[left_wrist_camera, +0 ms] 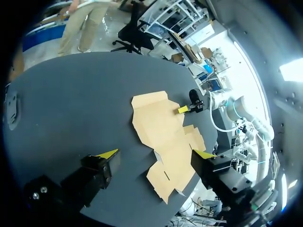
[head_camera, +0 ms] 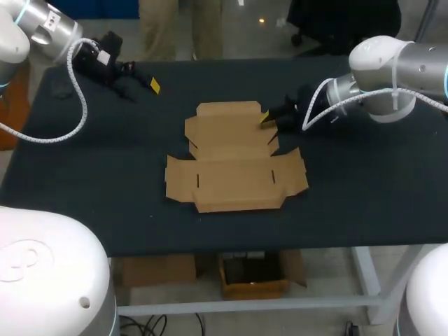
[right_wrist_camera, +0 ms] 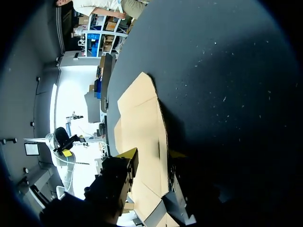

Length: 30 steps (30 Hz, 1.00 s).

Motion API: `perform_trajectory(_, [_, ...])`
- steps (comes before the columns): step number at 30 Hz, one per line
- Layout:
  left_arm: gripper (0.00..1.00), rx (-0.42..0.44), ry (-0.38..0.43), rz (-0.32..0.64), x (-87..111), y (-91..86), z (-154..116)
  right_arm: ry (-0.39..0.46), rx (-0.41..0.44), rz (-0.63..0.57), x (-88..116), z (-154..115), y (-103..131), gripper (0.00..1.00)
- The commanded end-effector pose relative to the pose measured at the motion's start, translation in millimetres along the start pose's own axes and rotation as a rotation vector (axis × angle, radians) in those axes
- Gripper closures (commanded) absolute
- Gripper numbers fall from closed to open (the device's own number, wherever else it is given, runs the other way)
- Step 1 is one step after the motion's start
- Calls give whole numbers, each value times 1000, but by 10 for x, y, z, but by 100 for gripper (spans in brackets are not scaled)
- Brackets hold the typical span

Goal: Assemble the packaging by folding the flat box into shape, placing the metal phone stand inside, and closing the box properly

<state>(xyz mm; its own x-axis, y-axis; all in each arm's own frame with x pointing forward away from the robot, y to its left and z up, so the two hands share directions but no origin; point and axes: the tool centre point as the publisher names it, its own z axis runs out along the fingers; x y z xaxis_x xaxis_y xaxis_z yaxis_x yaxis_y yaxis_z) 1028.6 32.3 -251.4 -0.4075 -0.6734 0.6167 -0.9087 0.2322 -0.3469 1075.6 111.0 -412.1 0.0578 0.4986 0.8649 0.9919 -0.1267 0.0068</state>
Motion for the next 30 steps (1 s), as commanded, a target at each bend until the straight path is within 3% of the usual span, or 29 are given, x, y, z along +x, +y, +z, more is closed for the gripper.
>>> perform_trajectory(1, [0,1,22,9,-27,34,0,20,-6,-8,-23,14,10,91])
perform_trajectory(2, [0,1,23,9,-29,36,1,24,-11,-8,-19,8,7,100])
perform_trajectory(13, [0,-26,130,80,-49,9,112,76,-73,-74,76,-94,-14,100])
perform_trajectory(21, [0,-22,112,187,-17,-68,232,122,-112,-143,228,-217,15,100])
perform_trajectory(30, [0,27,133,196,-25,-130,258,154,-154,-218,412,-371,21,100])
